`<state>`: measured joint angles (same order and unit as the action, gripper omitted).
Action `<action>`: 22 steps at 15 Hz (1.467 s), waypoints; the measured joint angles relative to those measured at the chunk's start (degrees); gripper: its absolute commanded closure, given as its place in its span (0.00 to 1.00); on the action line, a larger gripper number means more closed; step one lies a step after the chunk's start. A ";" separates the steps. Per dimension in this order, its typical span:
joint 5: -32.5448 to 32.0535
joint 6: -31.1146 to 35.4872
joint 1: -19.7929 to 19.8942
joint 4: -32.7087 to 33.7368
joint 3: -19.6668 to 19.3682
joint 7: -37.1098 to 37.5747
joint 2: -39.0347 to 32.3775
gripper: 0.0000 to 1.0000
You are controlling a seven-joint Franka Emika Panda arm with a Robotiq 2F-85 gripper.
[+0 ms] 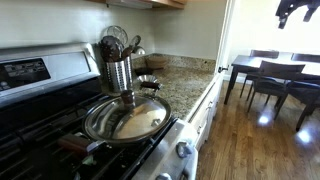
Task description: Open the first top drawer
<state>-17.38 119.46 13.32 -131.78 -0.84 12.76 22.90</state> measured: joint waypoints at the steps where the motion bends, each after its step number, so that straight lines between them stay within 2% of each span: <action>1: 0.02 1.52 0.05 0.00 -0.49 1.08 -1.41 0.00; 9: 2.19 13.22 0.14 0.94 -4.47 7.16 -15.22 0.00; 18: 2.65 13.31 -0.01 1.69 -4.56 7.90 -18.00 0.00; 22: 11.06 16.76 -0.58 4.83 -4.91 6.95 -27.23 0.00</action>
<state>-6.32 136.22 12.74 -126.96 -5.75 19.71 -4.32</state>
